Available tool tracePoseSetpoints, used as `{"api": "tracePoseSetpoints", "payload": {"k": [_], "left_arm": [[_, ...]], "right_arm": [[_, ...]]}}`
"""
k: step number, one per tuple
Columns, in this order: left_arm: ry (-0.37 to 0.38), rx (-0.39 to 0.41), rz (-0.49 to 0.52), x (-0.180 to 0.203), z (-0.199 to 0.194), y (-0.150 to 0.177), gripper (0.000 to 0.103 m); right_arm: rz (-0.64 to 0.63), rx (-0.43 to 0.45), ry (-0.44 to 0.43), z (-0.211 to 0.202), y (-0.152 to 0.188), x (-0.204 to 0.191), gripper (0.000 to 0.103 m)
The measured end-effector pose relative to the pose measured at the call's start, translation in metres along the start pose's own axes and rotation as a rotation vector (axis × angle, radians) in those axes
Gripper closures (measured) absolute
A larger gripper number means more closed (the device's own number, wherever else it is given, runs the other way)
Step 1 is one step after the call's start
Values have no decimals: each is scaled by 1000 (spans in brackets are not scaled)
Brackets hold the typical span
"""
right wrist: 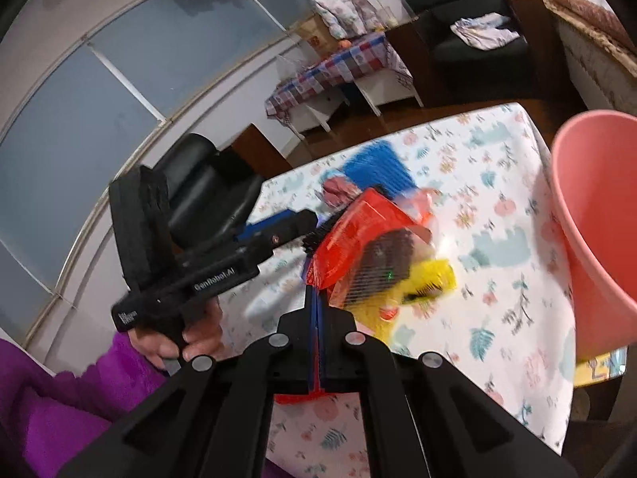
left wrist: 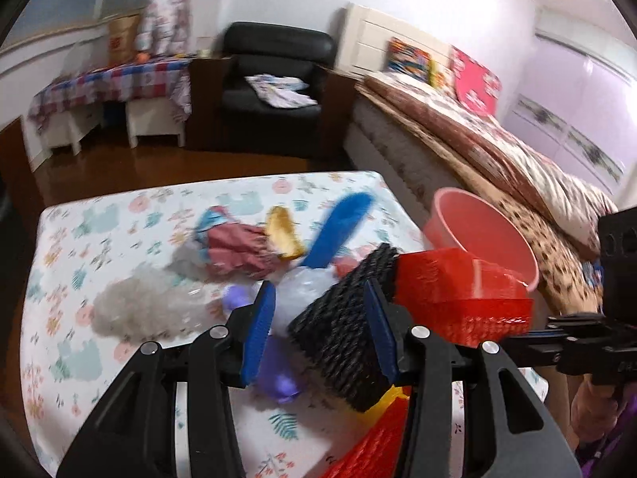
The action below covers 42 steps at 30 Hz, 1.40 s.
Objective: Collect trash
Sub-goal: 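Close the right gripper on the black bristle pad and red net, then carry the held black pad to the pink bucket and open the right gripper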
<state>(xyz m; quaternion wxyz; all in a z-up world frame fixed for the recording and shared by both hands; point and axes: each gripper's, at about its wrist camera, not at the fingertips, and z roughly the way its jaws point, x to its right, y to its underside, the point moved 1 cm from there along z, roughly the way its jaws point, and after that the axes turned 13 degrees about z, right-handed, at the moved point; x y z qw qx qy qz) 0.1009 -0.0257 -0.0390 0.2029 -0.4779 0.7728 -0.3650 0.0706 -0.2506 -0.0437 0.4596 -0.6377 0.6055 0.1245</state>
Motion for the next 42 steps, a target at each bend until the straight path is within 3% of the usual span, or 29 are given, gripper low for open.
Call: {"api": "tracePoseSetpoints", "payload": {"k": [4, 8, 12, 15, 24, 29, 35, 42], "left_arm": [[32, -48, 89, 14, 19, -1, 56], [45, -70, 113, 26, 27, 4, 57], [23, -71, 127, 32, 29, 8, 88], [8, -57, 110, 31, 24, 9, 93], [-72, -17, 78, 23, 1, 6, 94], [-39, 21, 43, 25, -16, -2, 94], [6, 107, 26, 40, -36, -25, 94], [-14, 176, 6, 58, -38, -60, 94]], "right_arm": [[39, 7, 14, -5, 0, 14, 103], [58, 15, 24, -10, 1, 23, 103], [60, 24, 29, -14, 1, 27, 103], [65, 38, 26, -19, 0, 27, 103], [63, 118, 25, -48, -3, 23, 103], [59, 182, 46, -69, -8, 24, 103], [73, 301, 135, -96, -20, 33, 103], [142, 427, 262, -124, -36, 62, 103]]}}
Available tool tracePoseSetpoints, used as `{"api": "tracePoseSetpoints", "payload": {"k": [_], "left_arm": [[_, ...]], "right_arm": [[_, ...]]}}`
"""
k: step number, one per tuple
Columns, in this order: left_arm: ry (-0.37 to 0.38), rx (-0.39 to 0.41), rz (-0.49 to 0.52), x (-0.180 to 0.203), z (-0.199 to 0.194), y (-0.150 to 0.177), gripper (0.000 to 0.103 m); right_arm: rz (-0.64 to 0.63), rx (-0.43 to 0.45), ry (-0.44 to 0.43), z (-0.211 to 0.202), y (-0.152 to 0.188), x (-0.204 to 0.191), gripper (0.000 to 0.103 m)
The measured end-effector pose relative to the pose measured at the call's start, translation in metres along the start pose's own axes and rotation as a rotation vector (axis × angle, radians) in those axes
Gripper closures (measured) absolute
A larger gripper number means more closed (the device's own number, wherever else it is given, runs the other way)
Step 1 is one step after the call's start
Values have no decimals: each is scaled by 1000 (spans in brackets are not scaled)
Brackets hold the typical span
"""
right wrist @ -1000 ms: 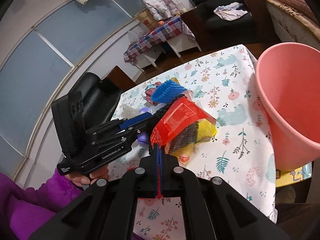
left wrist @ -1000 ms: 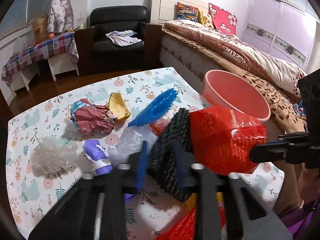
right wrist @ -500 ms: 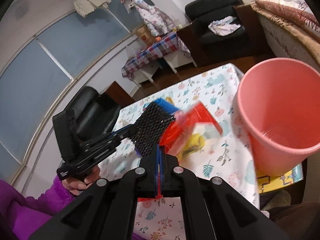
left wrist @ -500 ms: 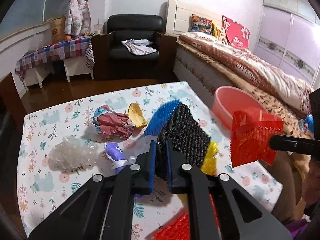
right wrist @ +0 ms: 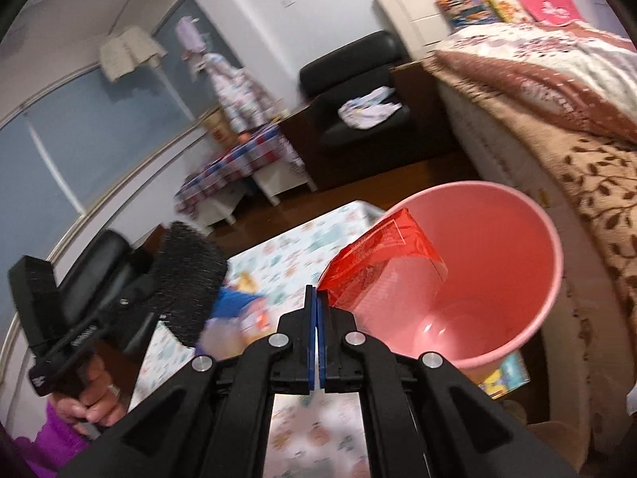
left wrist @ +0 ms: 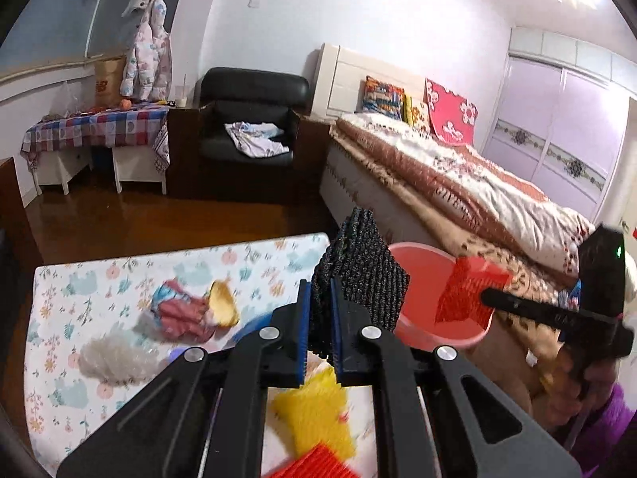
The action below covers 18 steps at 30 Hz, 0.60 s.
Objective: Collect trash
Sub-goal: 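Carry the held black pad to the pink bucket and open the right gripper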
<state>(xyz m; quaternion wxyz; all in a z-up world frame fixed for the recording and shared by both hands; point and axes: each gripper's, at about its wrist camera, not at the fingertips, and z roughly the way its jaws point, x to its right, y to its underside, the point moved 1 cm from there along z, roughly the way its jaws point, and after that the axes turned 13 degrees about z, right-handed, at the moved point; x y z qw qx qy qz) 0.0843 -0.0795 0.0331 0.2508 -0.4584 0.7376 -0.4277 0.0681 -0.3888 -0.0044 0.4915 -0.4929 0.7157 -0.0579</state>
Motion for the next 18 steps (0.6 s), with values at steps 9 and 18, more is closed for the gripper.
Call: {"api": "tracePoseSetpoints", "payload": {"k": [9, 18], "left_arm": [[49, 7, 10, 40, 37, -37, 94], [65, -70, 73, 93, 100, -38, 94]], "right_arm": [[38, 43, 89, 7, -13, 27, 103], [39, 44, 158, 17, -12, 48, 102]]}}
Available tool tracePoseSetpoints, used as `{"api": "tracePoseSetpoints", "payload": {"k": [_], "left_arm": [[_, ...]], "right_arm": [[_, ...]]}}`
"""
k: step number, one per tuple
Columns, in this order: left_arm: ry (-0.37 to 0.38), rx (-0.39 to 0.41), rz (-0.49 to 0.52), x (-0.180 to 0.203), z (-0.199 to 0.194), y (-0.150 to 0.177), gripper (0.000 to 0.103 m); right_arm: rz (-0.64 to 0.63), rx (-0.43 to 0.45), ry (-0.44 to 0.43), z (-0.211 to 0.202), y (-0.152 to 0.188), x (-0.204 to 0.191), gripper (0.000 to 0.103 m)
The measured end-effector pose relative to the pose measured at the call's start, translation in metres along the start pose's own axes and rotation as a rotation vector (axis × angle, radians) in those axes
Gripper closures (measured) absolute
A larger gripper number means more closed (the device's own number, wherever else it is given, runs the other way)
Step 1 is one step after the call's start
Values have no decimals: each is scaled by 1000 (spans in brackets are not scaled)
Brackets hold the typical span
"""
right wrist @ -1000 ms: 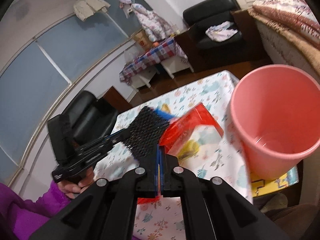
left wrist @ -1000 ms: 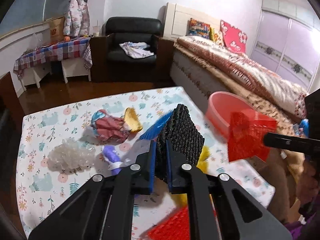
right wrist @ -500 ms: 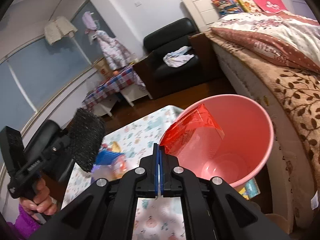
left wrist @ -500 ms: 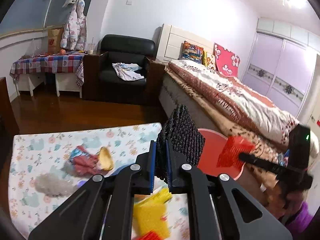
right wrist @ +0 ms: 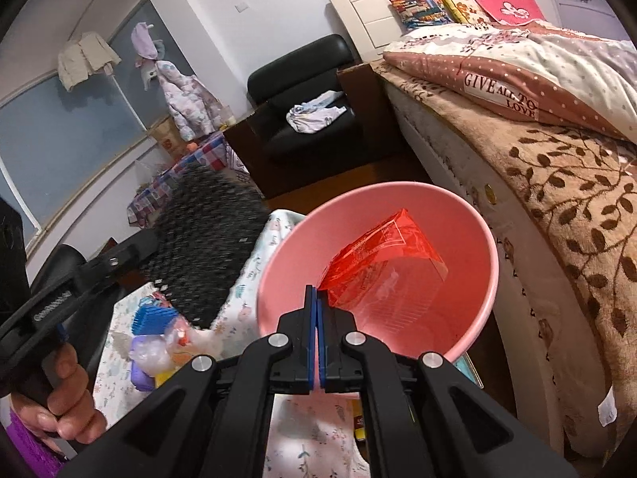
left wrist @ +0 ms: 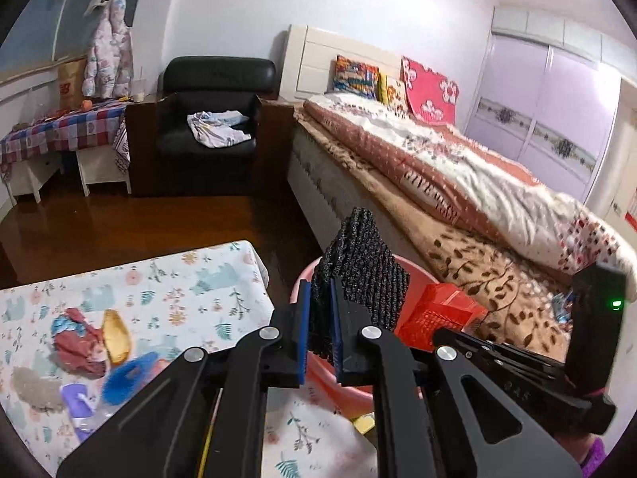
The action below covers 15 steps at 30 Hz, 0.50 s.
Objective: Collect trash
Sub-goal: 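Carry the held black pad to the pink bucket and open the right gripper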
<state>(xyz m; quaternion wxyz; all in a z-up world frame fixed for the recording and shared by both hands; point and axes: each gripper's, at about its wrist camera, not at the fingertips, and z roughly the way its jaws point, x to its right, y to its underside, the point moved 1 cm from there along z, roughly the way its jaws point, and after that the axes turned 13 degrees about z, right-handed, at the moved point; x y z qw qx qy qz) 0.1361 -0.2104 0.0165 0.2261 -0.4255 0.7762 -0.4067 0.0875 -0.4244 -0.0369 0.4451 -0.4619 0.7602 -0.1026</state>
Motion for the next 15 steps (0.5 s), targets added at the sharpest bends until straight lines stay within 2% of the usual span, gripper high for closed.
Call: {"api": "tracePoseSetpoints", "payload": {"k": [9, 15], "left_arm": [[-27, -87, 12, 17, 49, 6, 94], [-26, -112, 13, 20, 63, 13, 94]], "right_arm": [[-13, -27, 40, 23, 0, 11, 102], [3, -44, 49, 32, 2, 17, 102]]}}
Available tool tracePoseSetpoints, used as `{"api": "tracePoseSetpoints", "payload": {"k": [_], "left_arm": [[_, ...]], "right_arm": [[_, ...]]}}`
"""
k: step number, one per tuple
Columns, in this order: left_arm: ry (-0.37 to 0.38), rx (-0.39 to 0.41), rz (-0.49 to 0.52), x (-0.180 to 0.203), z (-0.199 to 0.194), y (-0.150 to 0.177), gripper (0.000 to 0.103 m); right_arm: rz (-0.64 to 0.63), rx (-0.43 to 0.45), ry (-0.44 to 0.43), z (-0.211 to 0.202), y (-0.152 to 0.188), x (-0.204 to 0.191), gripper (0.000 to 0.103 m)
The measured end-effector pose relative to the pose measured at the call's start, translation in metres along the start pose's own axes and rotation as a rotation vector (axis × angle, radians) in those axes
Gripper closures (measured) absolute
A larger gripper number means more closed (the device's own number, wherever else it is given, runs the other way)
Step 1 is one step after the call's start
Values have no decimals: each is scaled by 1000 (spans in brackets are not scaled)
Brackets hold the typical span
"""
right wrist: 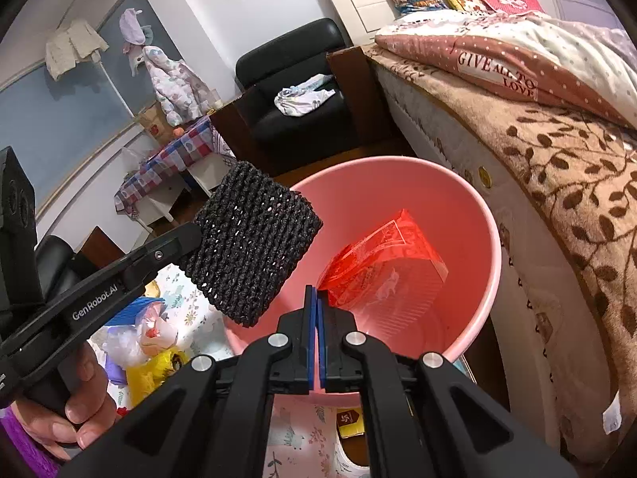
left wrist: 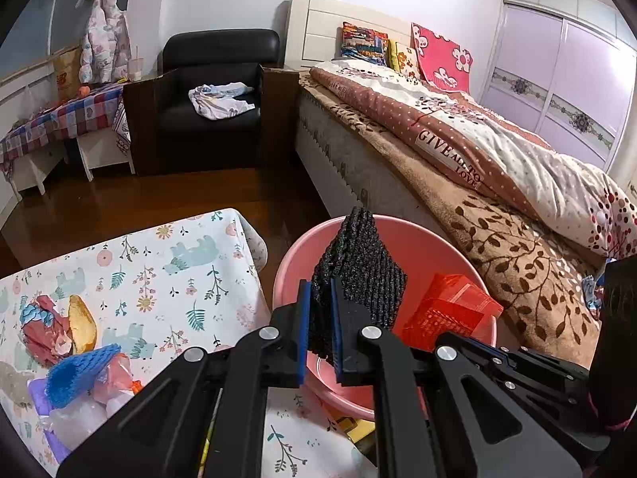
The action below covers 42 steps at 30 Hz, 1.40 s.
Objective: Collect trash
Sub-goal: 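Carry the held black pad to the pink bucket and open the right gripper, then move the right gripper back over the table toward the red net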
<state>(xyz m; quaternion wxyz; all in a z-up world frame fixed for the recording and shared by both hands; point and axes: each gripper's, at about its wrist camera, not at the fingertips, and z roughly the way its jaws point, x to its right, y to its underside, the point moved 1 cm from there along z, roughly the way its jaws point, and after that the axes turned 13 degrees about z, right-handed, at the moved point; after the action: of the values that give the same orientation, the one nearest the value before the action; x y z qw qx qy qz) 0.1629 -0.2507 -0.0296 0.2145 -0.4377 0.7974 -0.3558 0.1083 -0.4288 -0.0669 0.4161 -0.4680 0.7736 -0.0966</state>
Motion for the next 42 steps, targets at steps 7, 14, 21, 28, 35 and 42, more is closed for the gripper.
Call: {"api": "tracePoseSetpoints", "payload": {"k": [7, 14, 21, 28, 35, 42], "left_arm": [[7, 0, 2, -2, 7, 2, 94], [19, 10, 6, -3, 6, 1, 80], [24, 17, -14, -7, 2, 1, 62], [22, 26, -46, -11, -6, 3, 62], [7, 38, -45, -14, -22, 7, 62], [8, 71, -33, -14, -50, 10, 62]], "right_arm": [[2, -9, 17, 11, -1, 3, 102], [9, -4, 43, 14, 3, 3, 82], [23, 21, 49, 10, 1, 5, 56], [33, 28, 41, 5, 1, 4, 54], [29, 39, 5, -6, 2, -4, 53], [10, 46, -34, -19, 9, -18, 53]]}}
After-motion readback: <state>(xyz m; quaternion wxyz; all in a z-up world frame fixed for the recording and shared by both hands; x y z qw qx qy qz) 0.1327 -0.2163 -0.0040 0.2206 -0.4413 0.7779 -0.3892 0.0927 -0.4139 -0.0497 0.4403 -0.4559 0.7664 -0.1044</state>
